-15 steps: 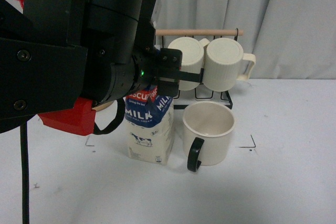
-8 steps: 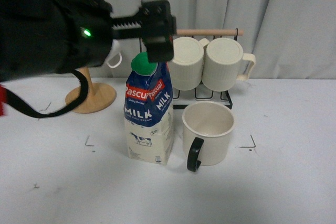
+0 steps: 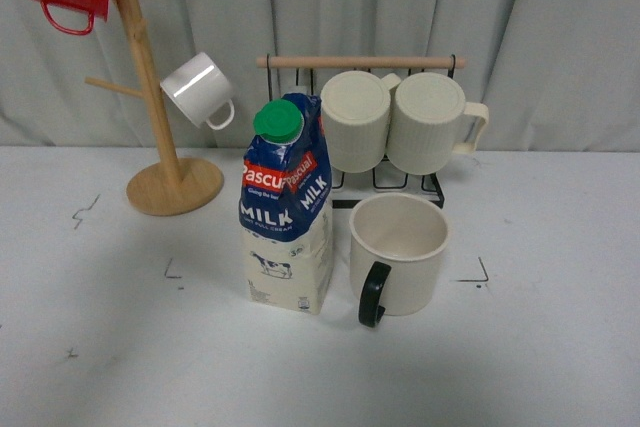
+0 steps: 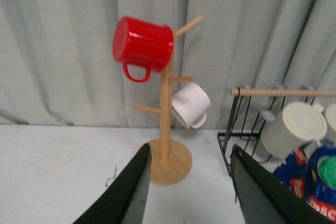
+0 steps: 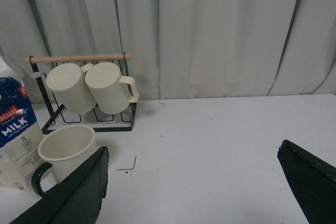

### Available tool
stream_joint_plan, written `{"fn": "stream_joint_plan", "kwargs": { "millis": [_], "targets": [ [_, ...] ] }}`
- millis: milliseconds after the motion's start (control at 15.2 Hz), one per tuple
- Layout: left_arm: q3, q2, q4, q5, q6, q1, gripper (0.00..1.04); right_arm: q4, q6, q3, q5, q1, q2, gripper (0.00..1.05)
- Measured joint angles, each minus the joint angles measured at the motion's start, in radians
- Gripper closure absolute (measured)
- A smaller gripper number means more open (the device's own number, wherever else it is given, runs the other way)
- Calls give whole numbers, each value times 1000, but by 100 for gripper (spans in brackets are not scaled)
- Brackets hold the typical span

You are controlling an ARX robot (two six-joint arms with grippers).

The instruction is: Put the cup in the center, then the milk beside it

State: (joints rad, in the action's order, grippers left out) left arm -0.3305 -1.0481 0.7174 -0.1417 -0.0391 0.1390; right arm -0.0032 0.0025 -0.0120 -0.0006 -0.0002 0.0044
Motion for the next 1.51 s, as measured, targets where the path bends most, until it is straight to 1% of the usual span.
{"fn": "stream_joint_plan", "kwargs": {
  "millis": [66,197,262,328,393,459,525,852,918,984,1180,1311,1508],
  "targets": [
    [45,23,-3,16,14,-11,68,0,0,0,0,0,0,6],
    [111,114,-5,40,21,-40,94,0,0,0,0,0,0,6],
    [138,154,-11,50,21,-52,103,0,0,0,0,0,0,6],
    [163,183,-26,58,23,-61,103,0,0,0,0,0,0,6],
    [192,222,-46,125,24,-105,103,0,0,0,0,0,0,6],
    [209,256,-64,137,24,-136,103,0,0,0,0,0,0,6],
    [224,298,-80,132,24,-144,103,0,0,0,0,0,0,6],
    [284,484,-206,141,24,-138,103,0,0,0,0,0,0,6],
    [314,489,-148,141,24,-138,103,0,0,0,0,0,0,6],
    [320,514,-208,142,24,-138,103,0,0,0,0,0,0,6],
    [320,638,-304,142,24,-138,103,0,0,0,0,0,0,6],
    [320,756,-420,142,24,-138,103,0,0,0,0,0,0,6],
    [320,820,-486,142,24,-138,103,0,0,0,0,0,0,6]
  ]
}}
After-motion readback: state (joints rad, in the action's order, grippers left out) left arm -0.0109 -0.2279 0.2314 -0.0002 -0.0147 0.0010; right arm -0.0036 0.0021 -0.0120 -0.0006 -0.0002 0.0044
